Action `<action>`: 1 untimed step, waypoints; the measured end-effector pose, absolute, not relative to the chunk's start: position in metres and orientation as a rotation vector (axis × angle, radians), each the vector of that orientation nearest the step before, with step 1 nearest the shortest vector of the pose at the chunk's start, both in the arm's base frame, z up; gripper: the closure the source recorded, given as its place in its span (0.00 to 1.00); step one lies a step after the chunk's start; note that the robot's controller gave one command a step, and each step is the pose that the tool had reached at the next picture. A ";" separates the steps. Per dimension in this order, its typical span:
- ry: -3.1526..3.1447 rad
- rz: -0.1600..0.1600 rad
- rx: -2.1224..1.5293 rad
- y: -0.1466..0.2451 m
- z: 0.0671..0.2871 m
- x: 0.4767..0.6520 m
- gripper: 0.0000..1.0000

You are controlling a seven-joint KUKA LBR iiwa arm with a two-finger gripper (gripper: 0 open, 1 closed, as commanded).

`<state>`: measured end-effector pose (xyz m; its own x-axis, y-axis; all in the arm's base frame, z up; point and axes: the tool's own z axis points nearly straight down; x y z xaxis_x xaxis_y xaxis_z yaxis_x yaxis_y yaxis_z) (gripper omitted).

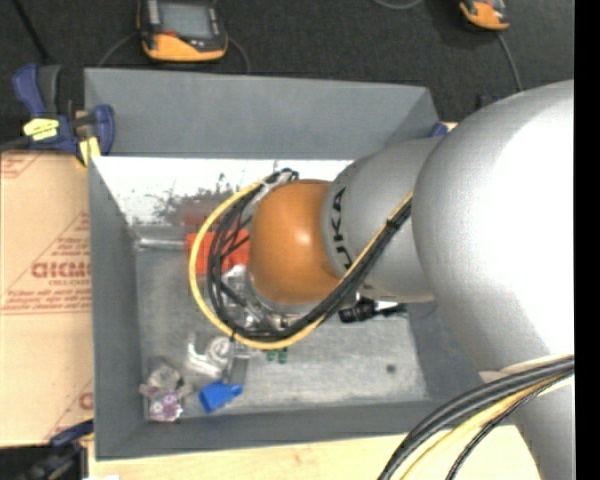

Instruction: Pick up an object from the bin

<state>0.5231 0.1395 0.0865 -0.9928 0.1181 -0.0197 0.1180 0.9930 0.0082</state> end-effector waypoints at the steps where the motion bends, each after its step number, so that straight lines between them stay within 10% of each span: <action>1: 3.112 0.001 -0.370 0.140 0.071 0.524 0.00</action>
Offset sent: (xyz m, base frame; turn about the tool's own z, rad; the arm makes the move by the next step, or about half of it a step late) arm -0.0010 0.0009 -0.0165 -0.3553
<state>0.5243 0.1401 0.0712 -0.9722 -0.2342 -0.0074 -0.2342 0.9722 -0.0001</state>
